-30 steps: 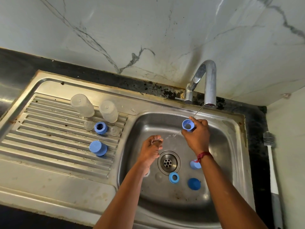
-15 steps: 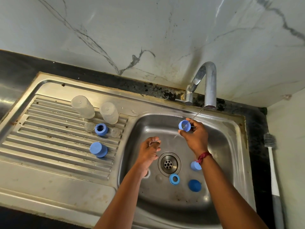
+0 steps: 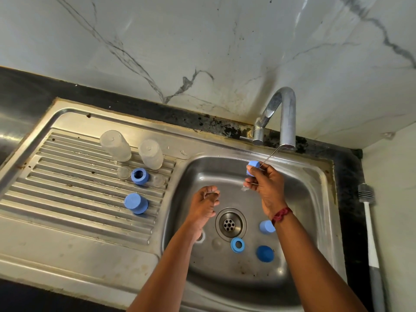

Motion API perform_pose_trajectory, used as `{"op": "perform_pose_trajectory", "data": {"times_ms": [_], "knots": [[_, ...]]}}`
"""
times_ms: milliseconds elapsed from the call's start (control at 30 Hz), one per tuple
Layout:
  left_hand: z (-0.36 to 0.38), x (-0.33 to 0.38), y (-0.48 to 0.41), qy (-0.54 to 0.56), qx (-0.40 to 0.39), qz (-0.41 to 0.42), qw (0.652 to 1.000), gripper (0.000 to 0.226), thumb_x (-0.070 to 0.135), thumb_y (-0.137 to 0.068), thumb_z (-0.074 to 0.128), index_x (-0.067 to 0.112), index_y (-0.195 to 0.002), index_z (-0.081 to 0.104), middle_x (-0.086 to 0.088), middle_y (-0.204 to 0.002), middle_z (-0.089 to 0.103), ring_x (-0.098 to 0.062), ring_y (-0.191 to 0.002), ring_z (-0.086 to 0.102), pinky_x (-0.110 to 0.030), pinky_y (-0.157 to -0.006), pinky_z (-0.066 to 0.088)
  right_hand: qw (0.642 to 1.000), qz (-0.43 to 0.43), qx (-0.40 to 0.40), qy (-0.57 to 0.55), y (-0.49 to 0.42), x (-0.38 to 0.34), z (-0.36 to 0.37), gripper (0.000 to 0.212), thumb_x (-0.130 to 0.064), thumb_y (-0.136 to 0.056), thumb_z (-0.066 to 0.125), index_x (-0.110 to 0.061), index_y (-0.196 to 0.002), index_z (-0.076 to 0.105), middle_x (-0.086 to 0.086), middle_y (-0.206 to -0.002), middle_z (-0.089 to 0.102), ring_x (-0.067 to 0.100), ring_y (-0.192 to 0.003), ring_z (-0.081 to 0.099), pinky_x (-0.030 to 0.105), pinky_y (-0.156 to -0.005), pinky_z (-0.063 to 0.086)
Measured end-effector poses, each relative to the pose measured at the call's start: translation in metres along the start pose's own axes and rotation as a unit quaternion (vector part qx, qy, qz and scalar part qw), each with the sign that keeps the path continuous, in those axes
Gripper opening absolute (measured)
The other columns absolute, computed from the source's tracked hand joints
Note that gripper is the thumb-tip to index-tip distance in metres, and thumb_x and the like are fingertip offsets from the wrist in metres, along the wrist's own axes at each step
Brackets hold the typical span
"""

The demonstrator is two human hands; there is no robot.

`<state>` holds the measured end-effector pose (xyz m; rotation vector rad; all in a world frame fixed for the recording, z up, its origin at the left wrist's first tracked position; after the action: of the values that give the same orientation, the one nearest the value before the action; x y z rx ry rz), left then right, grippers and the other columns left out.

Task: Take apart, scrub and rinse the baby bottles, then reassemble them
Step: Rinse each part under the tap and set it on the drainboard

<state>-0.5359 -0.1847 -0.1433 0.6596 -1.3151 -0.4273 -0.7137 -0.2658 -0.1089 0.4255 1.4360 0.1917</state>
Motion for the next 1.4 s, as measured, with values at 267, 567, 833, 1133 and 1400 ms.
{"op": "perform_pose_trajectory", "data": {"times_ms": [267, 567, 833, 1133, 1400], "knots": [[-0.003, 0.000, 0.004, 0.000, -0.003, 0.006, 1.000, 0.034, 0.029, -0.099, 0.058, 0.018, -0.131, 0.056, -0.003, -0.126, 0.063, -0.012, -0.107, 0.063, -0.028, -0.075, 0.049, 0.995, -0.039, 0.037, 0.078, 0.013, -0.005, -0.014, 0.017, -0.023, -0.087, 0.074, -0.026, -0.104, 0.071, -0.003, -0.077, 0.067, 0.007, -0.063, 0.055, 0.027, -0.059, 0.052], [-0.005, -0.006, 0.009, -0.008, 0.001, -0.003, 1.000, 0.030, 0.026, -0.100, 0.057, 0.018, -0.129, 0.057, -0.002, -0.125, 0.063, -0.013, -0.106, 0.063, -0.029, -0.076, 0.048, 0.986, -0.126, -0.028, 0.104, 0.017, -0.025, -0.006, 0.050, 0.013, -0.075, 0.075, -0.022, -0.110, 0.069, -0.001, -0.112, 0.071, 0.016, -0.104, 0.068, 0.028, -0.086, 0.057], [-0.019, -0.001, 0.018, -0.027, 0.025, 0.021, 0.999, 0.027, 0.024, -0.100, 0.058, 0.018, -0.126, 0.060, -0.001, -0.118, 0.065, -0.013, -0.103, 0.063, -0.027, -0.072, 0.047, 0.997, -0.076, -0.008, -0.032, 0.022, -0.033, -0.008, 0.028, -0.008, -0.090, 0.068, -0.006, -0.118, 0.065, 0.014, -0.096, 0.071, 0.021, -0.073, 0.068, 0.033, -0.070, 0.061], [-0.023, 0.002, 0.040, -0.021, 0.027, 0.058, 0.998, 0.017, 0.028, -0.097, 0.061, 0.022, -0.113, 0.064, -0.008, -0.114, 0.067, -0.018, -0.102, 0.063, -0.033, -0.083, 0.049, 0.997, -0.045, -0.031, 0.061, 0.039, -0.020, -0.012, 0.030, -0.006, -0.086, 0.073, -0.016, -0.114, 0.068, 0.011, -0.102, 0.072, 0.022, -0.086, 0.069, 0.033, -0.075, 0.061], [-0.025, -0.001, 0.067, -0.078, 0.030, 0.094, 0.992, 0.014, 0.024, -0.095, 0.063, 0.034, -0.105, 0.063, -0.002, -0.113, 0.068, -0.017, -0.107, 0.065, -0.040, -0.099, 0.050, 0.946, -0.137, -0.049, 0.290, 0.075, -0.011, -0.009, 0.053, 0.003, -0.081, 0.070, -0.026, -0.125, 0.064, 0.001, -0.113, 0.052, 0.013, -0.096, 0.059, 0.003, -0.074, 0.046]]}}
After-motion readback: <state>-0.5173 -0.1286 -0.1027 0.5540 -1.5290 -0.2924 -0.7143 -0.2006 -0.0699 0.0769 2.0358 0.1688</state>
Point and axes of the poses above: each hand's wrist, its own y-axis away from the middle knuckle, its own z-axis out of the palm, x = y × z, the point moved 6 cm from there along -y, towards the middle knuckle
